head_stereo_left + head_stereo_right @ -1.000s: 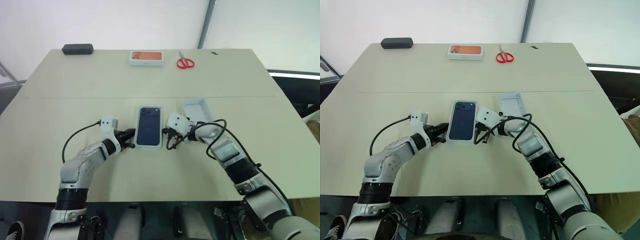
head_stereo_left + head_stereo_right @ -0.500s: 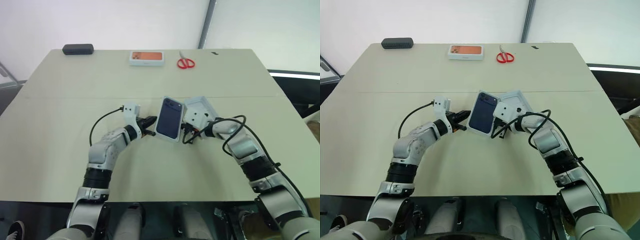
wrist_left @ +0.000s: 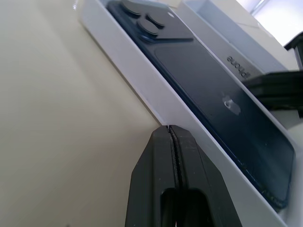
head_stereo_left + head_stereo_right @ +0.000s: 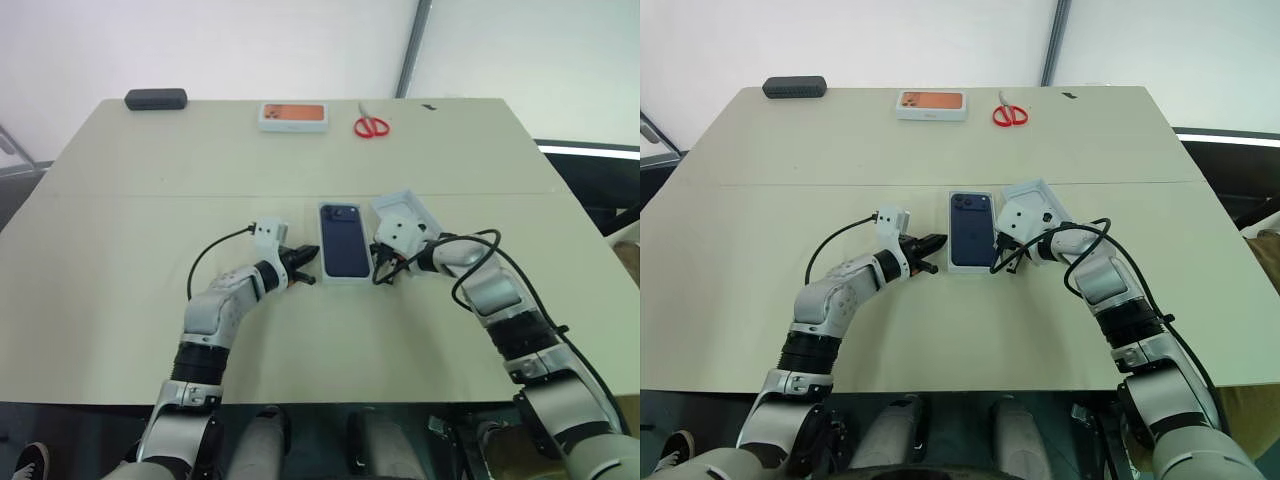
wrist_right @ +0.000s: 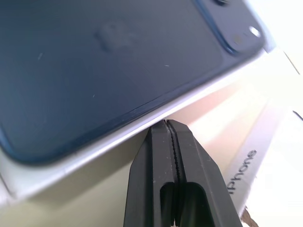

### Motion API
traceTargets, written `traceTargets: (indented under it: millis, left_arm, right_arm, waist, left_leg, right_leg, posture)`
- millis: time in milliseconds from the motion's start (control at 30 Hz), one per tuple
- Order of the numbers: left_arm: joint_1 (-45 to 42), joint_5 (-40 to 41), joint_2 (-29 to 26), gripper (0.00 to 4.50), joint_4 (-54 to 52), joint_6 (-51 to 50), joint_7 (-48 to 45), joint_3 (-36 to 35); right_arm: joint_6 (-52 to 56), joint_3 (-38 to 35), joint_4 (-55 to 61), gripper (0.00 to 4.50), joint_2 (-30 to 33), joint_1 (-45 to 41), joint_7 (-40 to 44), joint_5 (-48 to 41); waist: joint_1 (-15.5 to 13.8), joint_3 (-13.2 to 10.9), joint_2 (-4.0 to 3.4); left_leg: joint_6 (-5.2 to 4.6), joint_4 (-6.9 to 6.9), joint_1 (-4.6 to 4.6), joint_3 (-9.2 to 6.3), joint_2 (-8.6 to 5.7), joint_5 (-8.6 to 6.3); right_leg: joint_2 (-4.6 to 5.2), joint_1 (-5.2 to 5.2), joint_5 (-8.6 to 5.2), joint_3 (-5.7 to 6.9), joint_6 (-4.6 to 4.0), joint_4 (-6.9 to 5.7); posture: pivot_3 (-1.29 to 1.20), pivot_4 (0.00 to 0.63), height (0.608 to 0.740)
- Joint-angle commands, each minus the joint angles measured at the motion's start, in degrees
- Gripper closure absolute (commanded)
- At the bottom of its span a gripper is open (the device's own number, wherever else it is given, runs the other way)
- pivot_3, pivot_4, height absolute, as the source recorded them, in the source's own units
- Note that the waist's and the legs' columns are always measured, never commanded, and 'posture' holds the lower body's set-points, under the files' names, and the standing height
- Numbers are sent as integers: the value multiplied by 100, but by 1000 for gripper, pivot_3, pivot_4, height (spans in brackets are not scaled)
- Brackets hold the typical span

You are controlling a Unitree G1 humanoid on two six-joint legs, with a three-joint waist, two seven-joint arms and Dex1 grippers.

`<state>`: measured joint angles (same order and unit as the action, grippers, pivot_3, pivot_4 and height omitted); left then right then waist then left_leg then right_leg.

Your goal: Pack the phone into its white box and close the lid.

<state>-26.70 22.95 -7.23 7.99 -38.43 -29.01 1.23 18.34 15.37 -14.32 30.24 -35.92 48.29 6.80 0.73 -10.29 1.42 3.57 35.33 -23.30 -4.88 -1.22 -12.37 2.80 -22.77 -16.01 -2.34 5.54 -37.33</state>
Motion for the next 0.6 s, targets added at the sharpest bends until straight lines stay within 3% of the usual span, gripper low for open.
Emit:
traceTargets:
  millis: [33, 600]
  left_arm:
    - [-43, 52, 45, 4453, -167, 64, -242, 177]
    - [-15, -40, 65, 4453, 110, 303, -144, -8]
  right_arm:
    - [-74, 65, 148, 4496, -101, -121, 128, -56]
    - [425, 103, 697, 4496, -106, 56, 448, -154]
  waist:
    - [5, 0, 0]
    - [13, 0, -1]
  left_leg:
    - [0, 0, 0, 0, 0, 0]
    - [0, -1, 2, 0, 3, 0]
  right_leg:
    - [-1, 0, 0, 0, 0, 0]
    - [-4, -1, 0, 0, 0, -1]
  posture:
    - [0, 150, 740]
    - [0, 150, 740]
